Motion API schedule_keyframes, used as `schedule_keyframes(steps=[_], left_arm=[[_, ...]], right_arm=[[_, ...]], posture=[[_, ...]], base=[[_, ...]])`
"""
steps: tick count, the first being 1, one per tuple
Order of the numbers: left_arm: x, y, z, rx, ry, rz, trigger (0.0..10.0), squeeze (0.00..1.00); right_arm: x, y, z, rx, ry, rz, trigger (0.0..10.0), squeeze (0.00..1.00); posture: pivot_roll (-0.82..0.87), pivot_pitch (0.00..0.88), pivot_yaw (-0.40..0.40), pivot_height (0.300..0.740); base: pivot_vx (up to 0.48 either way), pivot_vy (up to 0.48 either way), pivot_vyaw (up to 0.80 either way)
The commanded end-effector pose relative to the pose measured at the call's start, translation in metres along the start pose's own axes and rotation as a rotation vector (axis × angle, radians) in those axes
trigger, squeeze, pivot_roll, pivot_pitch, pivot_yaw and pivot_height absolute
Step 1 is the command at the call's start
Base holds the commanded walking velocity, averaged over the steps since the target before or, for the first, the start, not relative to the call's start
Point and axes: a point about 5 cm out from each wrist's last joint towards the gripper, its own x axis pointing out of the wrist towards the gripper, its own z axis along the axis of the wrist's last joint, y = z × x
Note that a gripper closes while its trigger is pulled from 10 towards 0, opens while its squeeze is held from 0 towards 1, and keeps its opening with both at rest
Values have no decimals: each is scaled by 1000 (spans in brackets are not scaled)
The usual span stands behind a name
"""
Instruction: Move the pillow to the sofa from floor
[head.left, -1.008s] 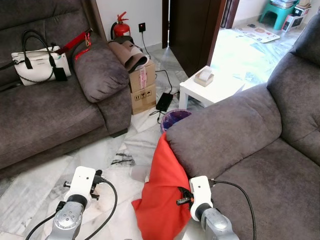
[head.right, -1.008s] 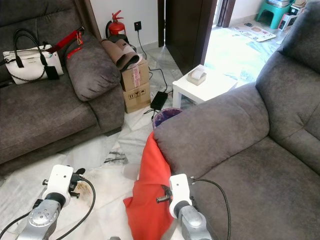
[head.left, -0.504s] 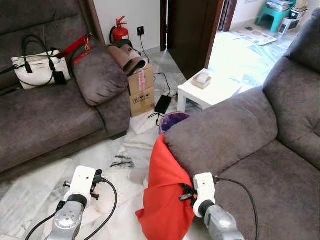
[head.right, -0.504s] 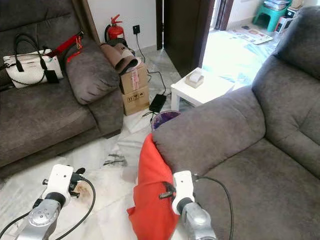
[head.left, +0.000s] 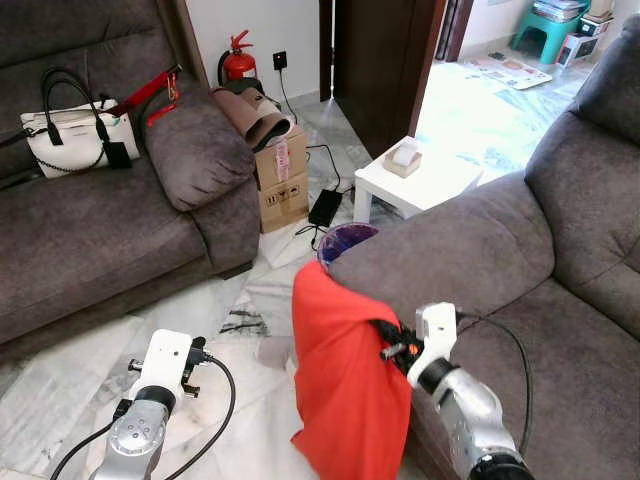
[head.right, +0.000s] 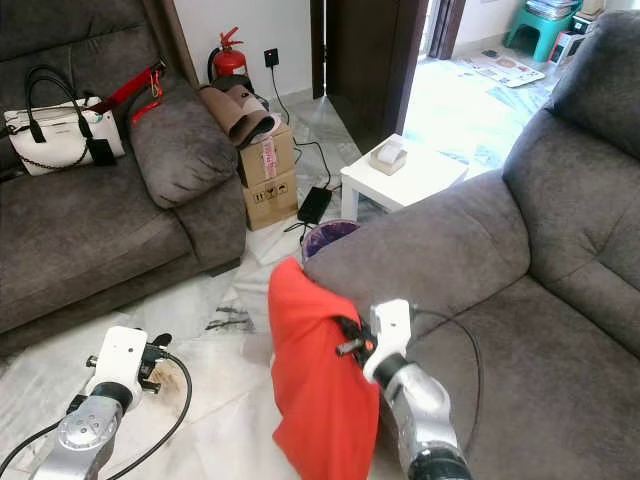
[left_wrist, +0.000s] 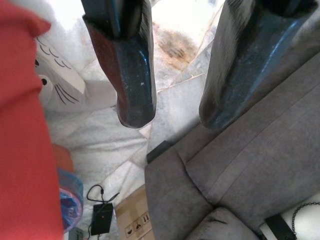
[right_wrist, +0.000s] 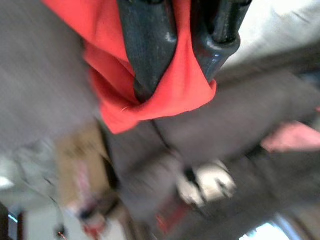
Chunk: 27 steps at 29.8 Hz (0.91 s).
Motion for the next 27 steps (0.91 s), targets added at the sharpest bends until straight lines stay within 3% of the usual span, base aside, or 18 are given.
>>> schedule_keyframes(steps=[1, 5, 6, 7, 8, 9, 11, 12, 14, 15, 16, 17, 19, 24, 26, 27], left_arm=[[-2, 2, -5, 9, 16, -10, 10000, 0], [-1, 3, -5, 9, 15, -10, 10000, 0], [-1, 3, -4, 9, 14, -9, 10000, 0], [-1, 3, -4, 10, 12, -9, 10000, 0], [-1, 3, -4, 10, 12, -9, 10000, 0], [0, 3, -3, 10, 10, -9, 10000, 0], [0, 3, -3, 10, 10, -9, 10000, 0], [0, 2, -3, 10, 9, -9, 10000, 0], [0, 2, -3, 10, 9, -9, 10000, 0], [0, 2, -3, 9, 9, -8, 10000, 0], [0, 2, -3, 9, 9, -8, 10000, 0], [-1, 2, -3, 8, 9, -9, 10000, 0], [-1, 2, -3, 7, 9, -11, 10000, 0], [-2, 0, -2, -37, 8, -71, 10000, 0], [-3, -3, -2, -38, 30, -163, 10000, 0], [-8, -5, -6, 18, 66, -283, 10000, 0]], right_arm=[[10, 7, 32, -26, -150, 90, 10000, 0], [13, 11, 34, -12, -160, 131, 10000, 0], [15, 11, 34, -46, -141, 127, 10000, 0], [16, 4, 27, -198, -42, 49, 10000, 0], [16, 4, 27, -198, -42, 49, 10000, 0], [16, -3, 22, -314, 41, -7, 10000, 0], [15, -5, 21, -339, 68, -19, 10000, 0], [11, -14, 17, -465, 172, -66, 10000, 0], [8, -19, 15, -520, 228, -96, 10000, 0], [3, -27, 12, -616, 322, -146, 10000, 0], [3, -27, 12, -616, 322, -146, 10000, 0], [-4, -36, 8, -712, 405, -196, 10000, 0], [-11, -42, 4, -731, 447, -231, 10000, 0], [-25, -42, -13, -714, 510, -171, 10000, 0], [-36, -42, -23, -716, 569, -118, 10000, 0], [-47, -39, -34, -739, 633, -39, 10000, 0]], posture=[[111, 108, 45, 740], [110, 108, 46, 740], [110, 108, 46, 740], [110, 108, 46, 740], [110, 108, 46, 740], [112, 106, 47, 740], [112, 106, 47, 740], [115, 107, 45, 740], [115, 108, 45, 740], [113, 109, 43, 740], [113, 109, 43, 740], [113, 111, 43, 740], [112, 114, 42, 740], [108, 121, 40, 740], [108, 121, 40, 740], [108, 123, 42, 740]], base=[[0, 0, 0], [0, 0, 0], [0, 0, 0], [0, 0, 0], [0, 0, 0], [0, 0, 0], [0, 0, 0], [0, 0, 0], [0, 0, 0], [0, 0, 0], [0, 0, 0], [0, 0, 0], [0, 0, 0], [0, 0, 0], [0, 0, 0], [0, 0, 0]])
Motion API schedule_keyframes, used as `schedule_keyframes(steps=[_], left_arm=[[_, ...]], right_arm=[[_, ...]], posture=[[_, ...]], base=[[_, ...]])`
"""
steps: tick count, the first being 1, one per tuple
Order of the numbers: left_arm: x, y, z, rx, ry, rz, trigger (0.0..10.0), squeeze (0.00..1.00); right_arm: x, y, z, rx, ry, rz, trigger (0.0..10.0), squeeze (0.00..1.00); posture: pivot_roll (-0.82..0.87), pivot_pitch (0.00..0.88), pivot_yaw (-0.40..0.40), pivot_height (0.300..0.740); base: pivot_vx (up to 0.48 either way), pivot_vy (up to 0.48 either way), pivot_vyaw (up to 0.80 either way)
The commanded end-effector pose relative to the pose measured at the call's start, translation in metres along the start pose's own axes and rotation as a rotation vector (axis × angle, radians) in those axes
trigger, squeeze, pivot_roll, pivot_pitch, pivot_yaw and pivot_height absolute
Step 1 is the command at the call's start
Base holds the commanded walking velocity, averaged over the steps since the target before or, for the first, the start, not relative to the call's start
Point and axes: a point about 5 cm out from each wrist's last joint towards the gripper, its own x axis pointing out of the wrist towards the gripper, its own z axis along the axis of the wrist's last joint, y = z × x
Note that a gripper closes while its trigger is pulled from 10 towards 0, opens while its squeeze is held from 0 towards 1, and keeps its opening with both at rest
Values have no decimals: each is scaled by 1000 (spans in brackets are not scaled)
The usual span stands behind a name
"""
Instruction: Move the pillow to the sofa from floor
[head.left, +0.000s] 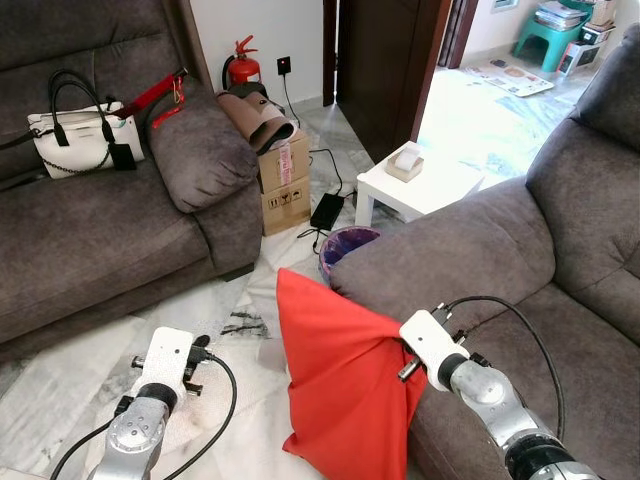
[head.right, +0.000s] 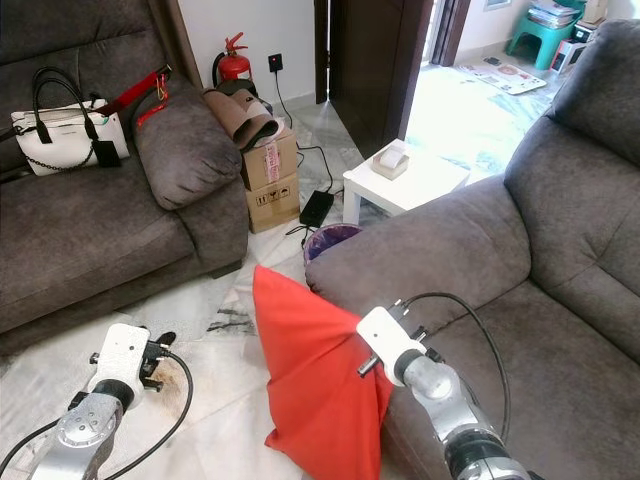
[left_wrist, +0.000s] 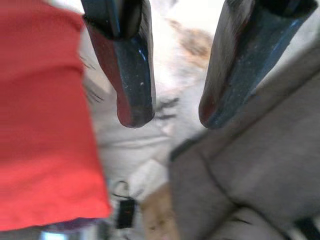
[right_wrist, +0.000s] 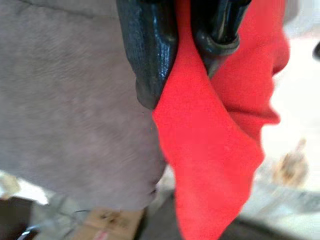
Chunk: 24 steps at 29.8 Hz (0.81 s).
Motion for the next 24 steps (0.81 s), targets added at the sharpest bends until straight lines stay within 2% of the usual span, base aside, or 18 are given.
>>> schedule_keyframes(steps=[1, 2, 3, 7, 9, 16, 18, 21, 24], left_arm=[[-6, -1, -8, 35, 55, -110, 10000, 0], [-11, -3, -12, 77, 89, -210, 10000, 0], [-11, -3, -12, 77, 89, -210, 10000, 0], [-22, 0, -16, 143, 155, -388, 10000, 0], [-26, 1, -13, 162, 181, -491, 10000, 0], [-26, 0, 0, 210, 214, -657, 10000, 0], [-26, 0, 4, 214, 212, -681, 10000, 0], [-16, 6, 12, 239, 176, -613, 10000, 0], [-14, 5, 13, 253, 179, -632, 10000, 0]], right_arm=[[-5, 8, -8, -58, 11, 75, 10000, 0], [-10, 18, -17, -110, 29, 160, 10000, 0], [-10, 18, -17, -110, 29, 160, 10000, 0], [-24, 36, -38, -211, 87, 347, 10000, 0], [-29, 39, -42, -198, 88, 401, 10000, 0], [-40, 48, -47, -237, 102, 558, 10000, 0], [-42, 48, -47, -232, 99, 574, 10000, 0], [-43, 47, -46, -239, 99, 584, 10000, 0], [-48, 47, -48, -245, 122, 621, 10000, 0]], posture=[[108, 123, 42, 740], [108, 123, 42, 740], [108, 123, 42, 740], [106, 124, 43, 740], [104, 121, 42, 740], [99, 117, 41, 740], [99, 117, 41, 740], [94, 113, 43, 740], [88, 109, 46, 740]], base=[[0, 0, 0], [0, 0, 0], [0, 0, 0], [0, 0, 0], [0, 0, 0], [0, 0, 0], [0, 0, 0], [0, 0, 0], [0, 0, 0]])
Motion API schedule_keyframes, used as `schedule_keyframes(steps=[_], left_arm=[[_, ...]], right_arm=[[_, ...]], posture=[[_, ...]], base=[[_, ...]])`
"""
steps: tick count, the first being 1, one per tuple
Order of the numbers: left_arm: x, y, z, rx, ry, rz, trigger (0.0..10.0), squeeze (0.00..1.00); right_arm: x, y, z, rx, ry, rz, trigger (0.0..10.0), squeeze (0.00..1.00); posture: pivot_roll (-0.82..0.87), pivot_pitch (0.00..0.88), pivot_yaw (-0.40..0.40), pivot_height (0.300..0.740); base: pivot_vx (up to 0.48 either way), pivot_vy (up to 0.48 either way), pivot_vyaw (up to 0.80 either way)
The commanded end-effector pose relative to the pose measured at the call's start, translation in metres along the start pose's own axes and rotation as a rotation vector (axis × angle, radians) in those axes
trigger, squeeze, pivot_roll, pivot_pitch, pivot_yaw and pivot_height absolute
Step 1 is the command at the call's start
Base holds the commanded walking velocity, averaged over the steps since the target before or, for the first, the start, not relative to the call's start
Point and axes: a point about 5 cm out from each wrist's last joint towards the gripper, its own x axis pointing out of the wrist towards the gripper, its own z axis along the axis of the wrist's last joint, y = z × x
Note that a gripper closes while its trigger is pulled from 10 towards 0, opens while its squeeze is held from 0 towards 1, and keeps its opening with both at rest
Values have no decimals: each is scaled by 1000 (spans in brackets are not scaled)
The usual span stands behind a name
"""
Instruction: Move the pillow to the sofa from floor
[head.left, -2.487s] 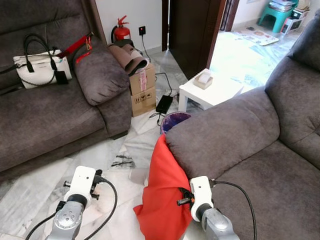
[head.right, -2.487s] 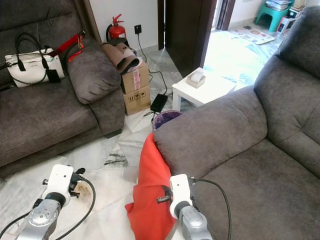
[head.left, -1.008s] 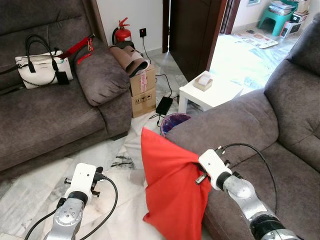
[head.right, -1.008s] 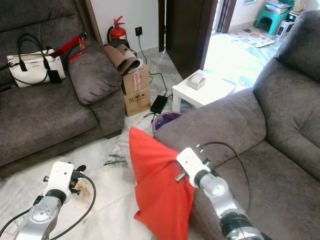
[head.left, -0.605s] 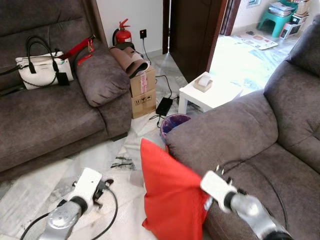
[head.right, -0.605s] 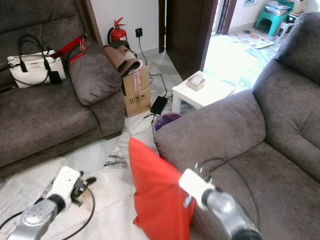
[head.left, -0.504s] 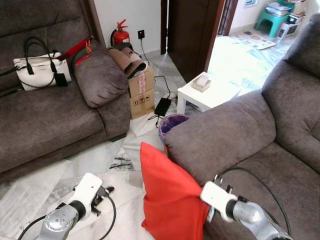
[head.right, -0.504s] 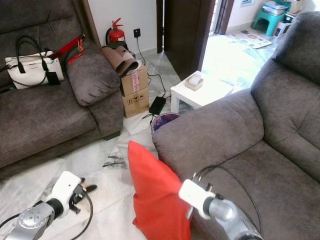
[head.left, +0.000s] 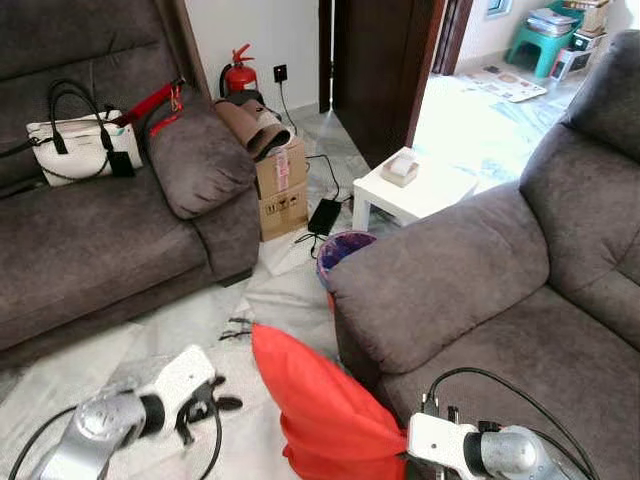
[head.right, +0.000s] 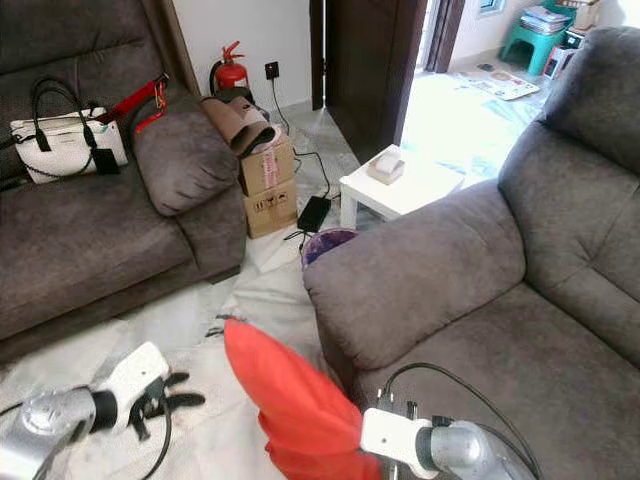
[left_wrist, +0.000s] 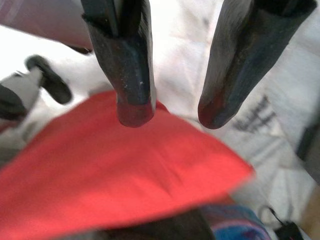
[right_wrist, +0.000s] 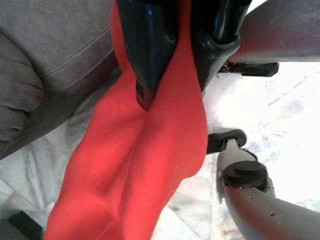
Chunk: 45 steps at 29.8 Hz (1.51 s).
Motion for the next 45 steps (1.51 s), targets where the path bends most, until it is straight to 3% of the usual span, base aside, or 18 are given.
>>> schedule_keyframes(steps=[1, 9, 10, 11, 12, 15, 28, 38, 41, 42, 43, 45], left_arm=[[-2, -1, -8, 2, 36, -10, 10000, 0], [-2, -3, -3, 27, 36, -70, 10000, 0], [-2, -4, -3, 28, 38, -85, 10000, 251], [-2, -5, -3, 28, 38, -89, 10000, 251], [-2, -7, -3, 10, 23, -100, 10000, 1000], [0, -11, -3, 8, 24, -128, 10000, 1000], [1, -17, -7, 41, 77, -231, 10000, 1000], [5, -24, -12, 118, 138, -313, 10000, 1000], [8, -25, -15, 188, 171, -333, 10000, 1000], [8, -25, -20, 245, 206, -343, 10000, 1000], [8, -25, -20, 245, 206, -343, 10000, 1000], [9, -26, -28, 334, 258, -369, 10000, 1000]], right_arm=[[-2, 5, -3, -1, 15, 37, 10000, 0], [-14, 9, -10, -23, 67, 87, 10000, 0], [-15, 11, -11, -28, 77, 115, 10000, 0], [-16, 12, -11, -31, 83, 125, 10000, 0], [-17, 15, -15, -59, 117, 148, 10000, 0], [-18, 20, -19, -72, 151, 185, 10000, 0], [-19, 28, -7, -73, 111, 222, 10000, 0], [-22, 35, 7, -82, 69, 274, 10000, 0], [-22, 36, 14, -99, 42, 290, 10000, 0], [-22, 36, 15, -107, 41, 294, 10000, 0], [-22, 36, 15, -107, 41, 294, 10000, 0], [-21, 38, 17, -110, 38, 302, 10000, 0]], posture=[[88, 109, 46, 740], [83, 96, 50, 740], [83, 91, 52, 740], [84, 90, 51, 740], [87, 86, 51, 740], [87, 86, 51, 740], [80, 95, 52, 740], [77, 107, 49, 740], [77, 112, 49, 740], [77, 113, 49, 740], [77, 113, 49, 740], [77, 113, 49, 740]], base=[[0, 0, 0], [0, 0, 0], [0, 0, 0], [0, 0, 0], [0, 0, 0], [0, 0, 0], [0, 0, 0], [0, 0, 0], [0, 0, 0], [0, 0, 0], [0, 0, 0], [0, 0, 0]])
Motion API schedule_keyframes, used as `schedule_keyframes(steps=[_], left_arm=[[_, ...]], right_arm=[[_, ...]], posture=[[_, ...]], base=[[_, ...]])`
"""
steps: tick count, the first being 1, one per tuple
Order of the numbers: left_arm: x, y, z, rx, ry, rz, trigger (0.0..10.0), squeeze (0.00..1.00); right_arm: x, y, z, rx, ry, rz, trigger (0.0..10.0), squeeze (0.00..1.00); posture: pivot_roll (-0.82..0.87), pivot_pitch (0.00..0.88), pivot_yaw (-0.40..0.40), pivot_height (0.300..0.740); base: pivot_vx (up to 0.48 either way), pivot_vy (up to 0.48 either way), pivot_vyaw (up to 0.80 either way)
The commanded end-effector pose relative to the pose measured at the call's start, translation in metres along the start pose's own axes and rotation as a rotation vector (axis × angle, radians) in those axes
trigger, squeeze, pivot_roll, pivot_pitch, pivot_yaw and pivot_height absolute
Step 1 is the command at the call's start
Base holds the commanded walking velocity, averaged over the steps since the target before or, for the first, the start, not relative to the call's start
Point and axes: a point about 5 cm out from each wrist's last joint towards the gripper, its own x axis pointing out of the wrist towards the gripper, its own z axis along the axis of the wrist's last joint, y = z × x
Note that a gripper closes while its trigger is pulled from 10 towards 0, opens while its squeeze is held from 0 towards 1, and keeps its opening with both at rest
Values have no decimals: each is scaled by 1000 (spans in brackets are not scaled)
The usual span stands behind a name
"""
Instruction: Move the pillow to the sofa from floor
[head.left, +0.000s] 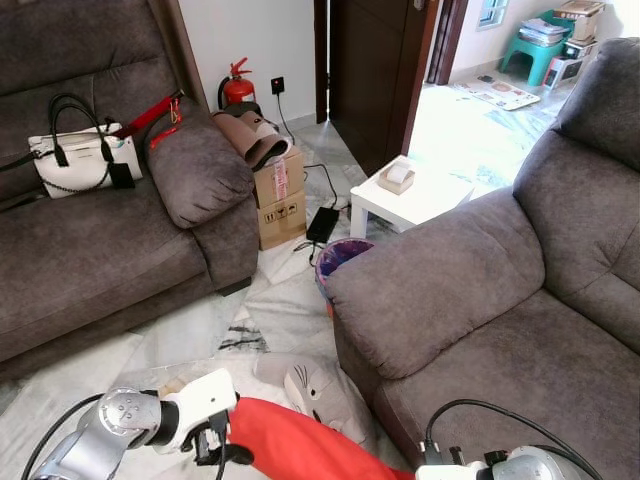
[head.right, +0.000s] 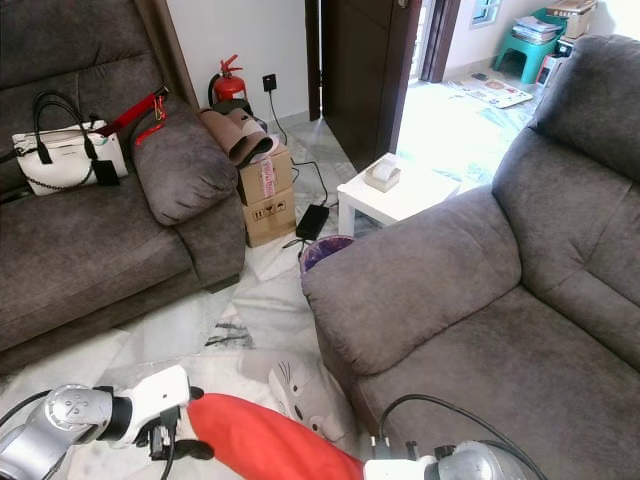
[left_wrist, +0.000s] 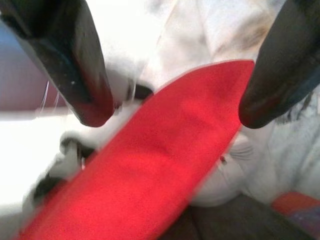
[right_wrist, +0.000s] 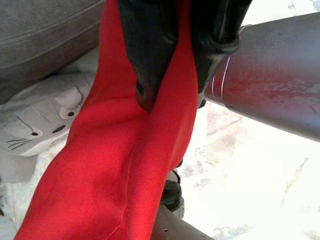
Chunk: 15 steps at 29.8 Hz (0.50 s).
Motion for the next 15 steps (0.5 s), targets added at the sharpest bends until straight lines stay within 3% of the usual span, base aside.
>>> schedule_keyframes(steps=[1, 12, 13, 15], left_arm=[[-1, -1, -10, 47, 55, -13, 10000, 1000], [17, 7, -3, 143, 13, 67, 10000, 1000], [19, 5, -2, 123, -6, 48, 10000, 0], [22, 0, -4, 116, -14, 5, 10000, 0]], right_arm=[[-1, 2, 7, -26, -24, 19, 10000, 0], [0, 7, 21, -36, -91, 26, 10000, 0], [0, 7, 24, -31, -108, 23, 10000, 0], [0, 7, 27, -45, -117, 23, 10000, 0]], posture=[[77, 113, 49, 740], [60, 118, 50, 740], [60, 119, 50, 740], [60, 119, 50, 740]], base=[[0, 0, 0], [0, 0, 0], [0, 0, 0], [0, 0, 0]])
